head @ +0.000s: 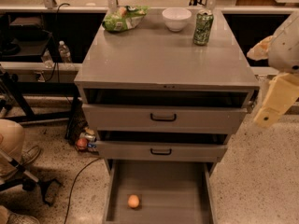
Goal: Pick orange from bottom drawer and place on counter
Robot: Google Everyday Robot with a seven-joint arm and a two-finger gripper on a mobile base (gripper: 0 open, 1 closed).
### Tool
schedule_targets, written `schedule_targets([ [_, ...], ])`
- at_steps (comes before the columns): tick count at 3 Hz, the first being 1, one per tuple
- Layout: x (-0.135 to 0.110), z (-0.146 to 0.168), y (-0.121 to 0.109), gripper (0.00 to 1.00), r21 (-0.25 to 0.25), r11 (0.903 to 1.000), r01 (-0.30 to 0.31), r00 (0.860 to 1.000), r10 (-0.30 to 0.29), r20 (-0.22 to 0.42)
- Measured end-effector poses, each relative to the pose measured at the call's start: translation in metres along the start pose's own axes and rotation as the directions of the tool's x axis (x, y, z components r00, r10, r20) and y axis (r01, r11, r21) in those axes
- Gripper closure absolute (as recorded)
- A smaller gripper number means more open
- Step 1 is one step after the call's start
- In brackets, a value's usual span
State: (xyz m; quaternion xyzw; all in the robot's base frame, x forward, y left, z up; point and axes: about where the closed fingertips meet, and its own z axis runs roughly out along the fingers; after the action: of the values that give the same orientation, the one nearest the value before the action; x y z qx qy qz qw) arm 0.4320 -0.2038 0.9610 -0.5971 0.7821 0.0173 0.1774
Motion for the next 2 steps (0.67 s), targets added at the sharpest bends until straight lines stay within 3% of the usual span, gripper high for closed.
schedule_targets([
  [1, -0.023, 0.064, 0.045, 0.00, -0.142, 0.9899, -0.008, 0.994, 0.023, 0.108],
  [2, -0.043, 0.121, 0.086, 0.00, -0.204, 0.9790, -0.009, 0.985, 0.044, 0.168],
])
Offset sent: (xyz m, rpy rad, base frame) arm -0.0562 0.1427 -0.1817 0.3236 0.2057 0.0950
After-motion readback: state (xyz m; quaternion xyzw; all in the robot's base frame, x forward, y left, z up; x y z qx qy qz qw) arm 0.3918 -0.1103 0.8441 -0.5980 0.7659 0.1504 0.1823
